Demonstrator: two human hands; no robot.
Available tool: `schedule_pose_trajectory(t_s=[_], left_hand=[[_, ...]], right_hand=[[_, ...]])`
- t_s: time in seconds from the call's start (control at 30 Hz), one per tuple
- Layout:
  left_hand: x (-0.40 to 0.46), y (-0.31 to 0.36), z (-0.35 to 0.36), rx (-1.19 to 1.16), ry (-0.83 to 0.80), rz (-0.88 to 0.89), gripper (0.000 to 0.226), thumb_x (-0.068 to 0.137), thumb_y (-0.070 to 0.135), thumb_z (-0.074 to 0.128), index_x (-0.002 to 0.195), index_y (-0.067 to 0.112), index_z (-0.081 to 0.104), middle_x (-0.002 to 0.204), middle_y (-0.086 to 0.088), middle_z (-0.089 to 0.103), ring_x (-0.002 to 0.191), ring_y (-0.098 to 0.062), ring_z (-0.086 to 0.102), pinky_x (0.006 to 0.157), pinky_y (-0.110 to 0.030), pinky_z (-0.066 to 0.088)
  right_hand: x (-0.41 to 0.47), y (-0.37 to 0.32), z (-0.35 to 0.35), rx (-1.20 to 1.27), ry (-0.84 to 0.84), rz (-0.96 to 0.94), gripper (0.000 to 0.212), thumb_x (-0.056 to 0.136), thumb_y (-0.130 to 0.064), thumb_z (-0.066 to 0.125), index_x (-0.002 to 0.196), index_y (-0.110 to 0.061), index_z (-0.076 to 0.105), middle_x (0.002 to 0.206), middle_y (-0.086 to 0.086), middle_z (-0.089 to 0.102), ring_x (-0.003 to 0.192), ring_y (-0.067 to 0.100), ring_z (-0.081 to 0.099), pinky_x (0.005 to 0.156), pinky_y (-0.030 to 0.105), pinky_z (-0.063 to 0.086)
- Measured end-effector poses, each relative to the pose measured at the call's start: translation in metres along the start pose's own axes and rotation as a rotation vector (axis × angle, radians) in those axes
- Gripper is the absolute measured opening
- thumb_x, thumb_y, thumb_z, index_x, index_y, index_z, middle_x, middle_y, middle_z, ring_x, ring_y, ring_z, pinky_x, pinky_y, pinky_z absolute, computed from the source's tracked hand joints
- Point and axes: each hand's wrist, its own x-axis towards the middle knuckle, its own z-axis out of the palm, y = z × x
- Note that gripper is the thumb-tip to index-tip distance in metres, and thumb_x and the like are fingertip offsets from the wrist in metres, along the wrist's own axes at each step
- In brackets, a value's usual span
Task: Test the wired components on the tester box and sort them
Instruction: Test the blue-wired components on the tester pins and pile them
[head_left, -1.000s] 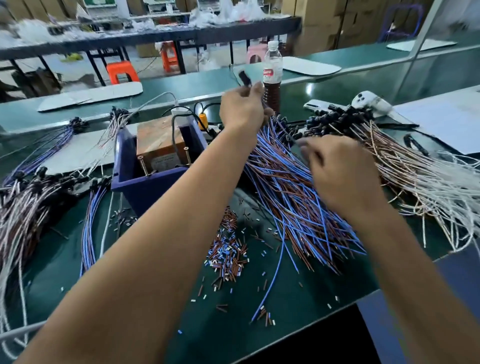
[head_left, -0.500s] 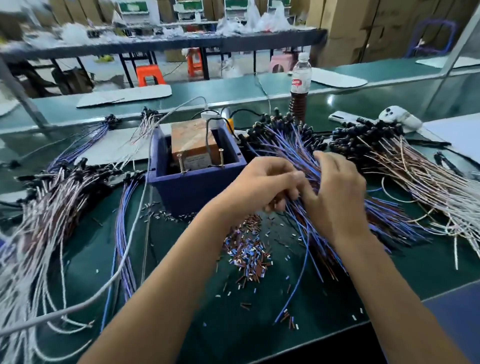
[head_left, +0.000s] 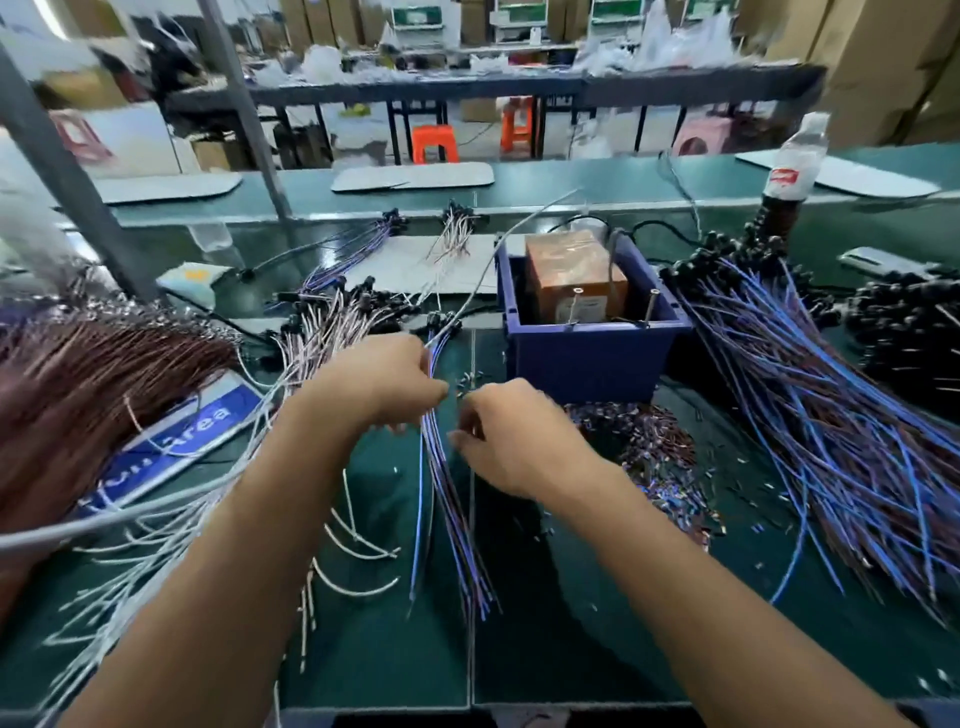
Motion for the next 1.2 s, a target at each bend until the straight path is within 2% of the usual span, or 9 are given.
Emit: schedule_pose_trajectory(t_s=[0.13,0.27,0.4,0.57,0.7,0.8,0.93,1.07,1.2], left_hand=[[0.016,-0.011,-0.004,0.028,0.176,-0.057,0.021,0.094,0.024,0.059,0.085,0.008,0.068,0.081,-0.011,0.074,0.078,-0.031,0.073,0.077,-0.04,0.063],[0.045,-0.01,0.007,0.046,0.279,-0.077,0.012,0.085,0.021,0.062,0.088,0.01,0.067,0.094,-0.013,0.073,0.092,-0.033,0.07,0.081,-0.037,0.056],[0.072,-0.005,0.026,0.025,0.348,-0.074,0.026,0.093,0.021,0.067,0.113,0.005,0.064,0.121,-0.018,0.067,0.114,-0.037,0.064,0.089,-0.041,0.053],[0.088,-0.002,0.033,-0.003,0.416,-0.092,0.019,0.088,0.0,0.059,0.105,0.001,0.066,0.112,-0.023,0.068,0.108,-0.041,0.067,0.088,-0.044,0.055],[0.097,-0.007,0.037,0.01,0.424,-0.124,0.029,0.087,0.003,0.061,0.115,-0.002,0.065,0.117,-0.024,0.068,0.112,-0.041,0.066,0.092,-0.042,0.054],[0.102,-0.012,0.037,-0.035,0.426,-0.119,0.02,0.086,0.004,0.06,0.105,0.001,0.063,0.115,-0.025,0.067,0.11,-0.042,0.065,0.09,-0.041,0.053],[0.104,-0.016,0.032,-0.117,0.375,-0.142,0.013,0.077,0.006,0.059,0.073,0.006,0.047,0.083,-0.016,0.061,0.09,-0.039,0.064,0.063,-0.032,0.045],[0.103,-0.017,0.024,-0.223,0.309,-0.189,0.011,0.075,0.009,0.06,0.07,0.009,0.05,0.069,-0.009,0.057,0.068,-0.028,0.061,0.05,-0.024,0.038],[0.106,-0.016,0.02,-0.449,0.235,-0.208,0.005,0.081,0.005,0.061,0.083,0.004,0.057,0.079,-0.017,0.064,0.075,-0.032,0.068,0.077,-0.047,0.065]], right_hand=[[0.031,-0.022,0.022,0.017,-0.087,0.102,0.039,0.097,-0.049,0.064,0.083,-0.015,0.053,0.094,0.014,0.063,0.098,0.039,0.066,0.072,0.035,0.046],[0.043,-0.023,0.03,-0.065,-0.203,0.121,0.039,0.102,-0.045,0.056,0.118,-0.009,0.063,0.123,0.019,0.067,0.112,0.04,0.065,0.083,0.039,0.049],[0.043,-0.016,0.027,-0.085,-0.221,0.077,0.028,0.105,-0.038,0.052,0.091,-0.014,0.059,0.111,0.021,0.07,0.106,0.039,0.067,0.079,0.036,0.048],[0.042,-0.013,0.029,-0.13,-0.223,0.022,0.029,0.108,-0.039,0.046,0.092,-0.015,0.049,0.115,0.022,0.067,0.107,0.042,0.065,0.085,0.041,0.051],[0.042,-0.011,0.031,-0.117,-0.213,-0.002,0.028,0.108,-0.042,0.046,0.094,-0.017,0.047,0.115,0.023,0.067,0.107,0.043,0.064,0.081,0.04,0.048],[0.042,-0.009,0.029,-0.081,-0.223,-0.005,0.031,0.108,-0.044,0.045,0.093,-0.018,0.047,0.116,0.023,0.066,0.108,0.043,0.063,0.083,0.04,0.047],[0.042,-0.006,0.029,-0.038,-0.215,-0.004,0.037,0.107,-0.047,0.044,0.087,-0.017,0.046,0.115,0.021,0.065,0.107,0.042,0.062,0.084,0.041,0.047],[0.041,-0.004,0.03,0.024,-0.202,0.01,0.046,0.107,-0.048,0.044,0.071,-0.019,0.039,0.095,0.014,0.06,0.091,0.038,0.058,0.072,0.037,0.037],[0.042,0.0,0.028,0.089,-0.209,0.027,0.045,0.107,-0.052,0.043,0.074,-0.021,0.042,0.088,0.01,0.056,0.083,0.034,0.051,0.07,0.036,0.034]])
